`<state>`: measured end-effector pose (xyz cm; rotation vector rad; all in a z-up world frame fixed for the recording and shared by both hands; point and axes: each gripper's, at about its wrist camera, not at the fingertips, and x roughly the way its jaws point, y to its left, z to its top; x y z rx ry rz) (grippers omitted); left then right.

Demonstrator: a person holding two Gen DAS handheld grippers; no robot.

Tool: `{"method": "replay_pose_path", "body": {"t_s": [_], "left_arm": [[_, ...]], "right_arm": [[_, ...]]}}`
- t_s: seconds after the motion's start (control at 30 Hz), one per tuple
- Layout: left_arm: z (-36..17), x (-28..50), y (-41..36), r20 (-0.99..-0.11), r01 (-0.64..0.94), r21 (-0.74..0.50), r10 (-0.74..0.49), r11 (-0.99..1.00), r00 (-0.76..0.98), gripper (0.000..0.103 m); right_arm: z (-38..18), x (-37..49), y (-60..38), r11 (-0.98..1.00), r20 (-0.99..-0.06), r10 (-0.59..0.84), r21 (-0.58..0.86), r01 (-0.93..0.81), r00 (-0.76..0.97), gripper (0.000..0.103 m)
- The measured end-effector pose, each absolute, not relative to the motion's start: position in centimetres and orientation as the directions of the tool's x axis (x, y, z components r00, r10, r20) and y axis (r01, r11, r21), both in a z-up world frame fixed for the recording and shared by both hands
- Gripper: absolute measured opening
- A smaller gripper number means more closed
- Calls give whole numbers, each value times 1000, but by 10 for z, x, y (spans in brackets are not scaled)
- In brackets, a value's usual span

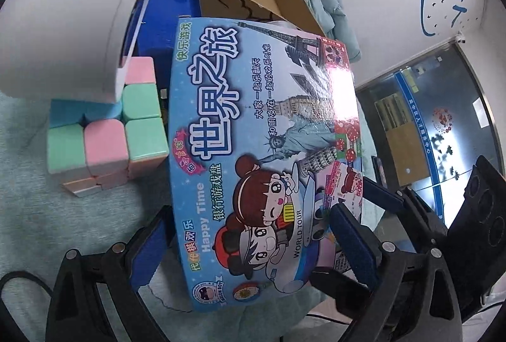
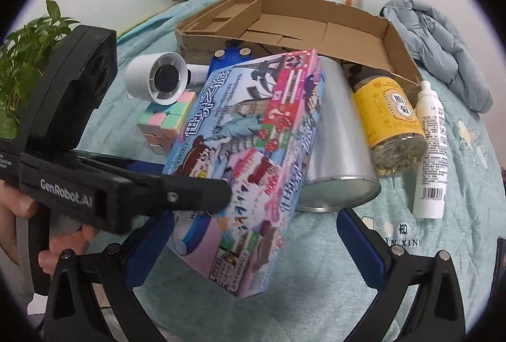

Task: Organize rigid objects

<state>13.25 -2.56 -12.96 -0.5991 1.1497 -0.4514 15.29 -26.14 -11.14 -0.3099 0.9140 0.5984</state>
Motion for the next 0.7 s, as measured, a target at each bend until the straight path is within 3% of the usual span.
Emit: {"method": "replay_pose_path", "body": {"t_s": [0.27, 0.43, 0.7], "left_arm": [[-121, 127, -24, -712, 22, -637, -599, 771, 368, 86], [-108, 118, -38, -747, 53, -564, -536, 824, 393, 84], [-85, 111, -50, -758, 98, -464, -452, 880, 470, 70]], "right_arm": [[-123, 156, -252, 776, -837, 328, -25, -630, 437, 101], [-130, 148, -247, 758, -840, 290, -92, -646, 459, 100], [-125, 154, -254, 781, -817, 301, -84, -619, 491, 100]]}}
